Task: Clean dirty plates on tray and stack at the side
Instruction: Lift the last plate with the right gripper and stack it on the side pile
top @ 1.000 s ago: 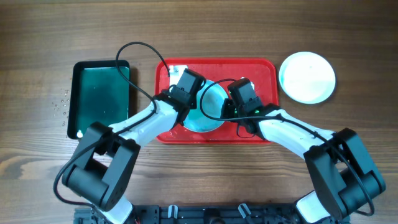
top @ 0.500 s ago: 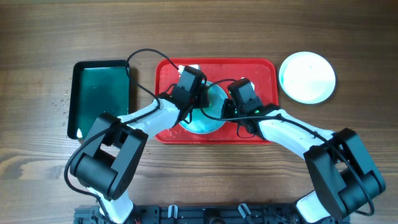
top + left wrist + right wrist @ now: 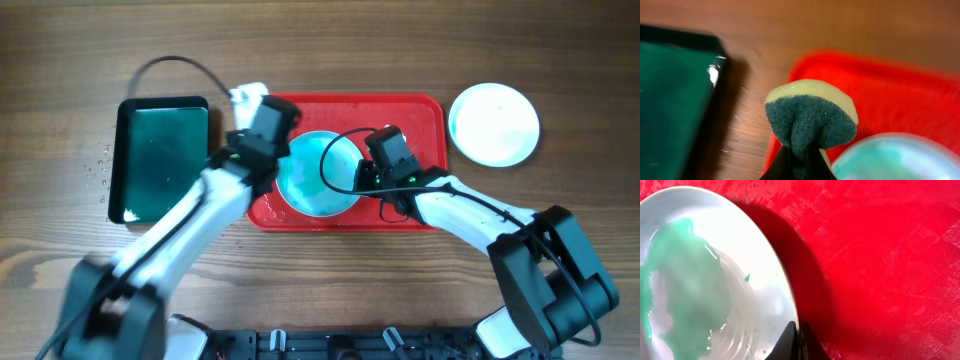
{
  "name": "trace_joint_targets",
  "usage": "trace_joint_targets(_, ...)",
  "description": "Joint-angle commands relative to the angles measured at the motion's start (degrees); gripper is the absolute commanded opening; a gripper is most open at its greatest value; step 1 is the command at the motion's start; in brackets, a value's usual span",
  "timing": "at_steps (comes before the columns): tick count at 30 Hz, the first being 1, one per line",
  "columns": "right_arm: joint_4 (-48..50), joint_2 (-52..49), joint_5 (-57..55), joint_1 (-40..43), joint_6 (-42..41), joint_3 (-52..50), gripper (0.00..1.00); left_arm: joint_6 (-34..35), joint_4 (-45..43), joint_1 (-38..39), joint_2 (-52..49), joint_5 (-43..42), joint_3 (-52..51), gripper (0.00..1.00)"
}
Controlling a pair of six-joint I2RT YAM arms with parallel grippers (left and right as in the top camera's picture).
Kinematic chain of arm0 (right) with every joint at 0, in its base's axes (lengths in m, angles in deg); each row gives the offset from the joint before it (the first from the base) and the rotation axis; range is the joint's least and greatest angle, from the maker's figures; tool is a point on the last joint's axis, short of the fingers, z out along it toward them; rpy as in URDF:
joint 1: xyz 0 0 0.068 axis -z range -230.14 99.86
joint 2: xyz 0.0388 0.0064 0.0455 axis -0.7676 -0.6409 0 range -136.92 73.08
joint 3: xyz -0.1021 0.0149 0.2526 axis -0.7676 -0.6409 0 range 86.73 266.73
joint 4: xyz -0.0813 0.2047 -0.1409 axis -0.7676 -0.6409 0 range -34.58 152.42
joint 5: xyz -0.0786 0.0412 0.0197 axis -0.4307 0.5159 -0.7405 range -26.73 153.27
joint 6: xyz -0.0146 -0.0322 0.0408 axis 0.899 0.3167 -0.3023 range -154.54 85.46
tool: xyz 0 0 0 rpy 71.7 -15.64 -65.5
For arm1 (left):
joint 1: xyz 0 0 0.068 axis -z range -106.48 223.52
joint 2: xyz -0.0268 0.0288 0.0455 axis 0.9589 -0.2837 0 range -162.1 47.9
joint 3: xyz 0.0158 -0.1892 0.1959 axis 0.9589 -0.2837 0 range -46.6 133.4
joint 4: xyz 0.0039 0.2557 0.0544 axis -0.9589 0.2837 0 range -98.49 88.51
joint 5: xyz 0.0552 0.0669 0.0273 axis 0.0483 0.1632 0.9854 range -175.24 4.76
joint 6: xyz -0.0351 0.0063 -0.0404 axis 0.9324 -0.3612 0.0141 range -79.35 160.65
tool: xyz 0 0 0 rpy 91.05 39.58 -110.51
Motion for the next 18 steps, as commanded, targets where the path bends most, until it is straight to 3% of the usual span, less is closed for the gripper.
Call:
trace_joint_targets(1,-1.1,-0.3,2.8,0.3,5.9,1.2,0.04,8.2,5.5,-5.4,11.3,0.6,0.0,0.04)
trace_joint_targets(6,-4.1,7.0,2.4,0.3,12.5,5.0,0.04,10.5,14.6,-21.1,16.5,-15.7,0.0,0.04)
trace_joint_targets(10,-17.5,13.2,-12.7,0.2,21.6,13.7,0.04,10.5,17.6,-31.8,15.6,-25.1,0.0,0.04)
trace_joint_targets(13,-26.9,14.4,-25.0,-1.0,30.4,21.0,0.04,10.5,17.3,-35.4,15.6,-27.2,0.0,0.04)
trace_joint_targets(18,-31.5,14.6,-48.6,-7.8,40.8,27.4,0.04,10.5,17.5,-35.8,15.3,-27.2,0.0,0.04)
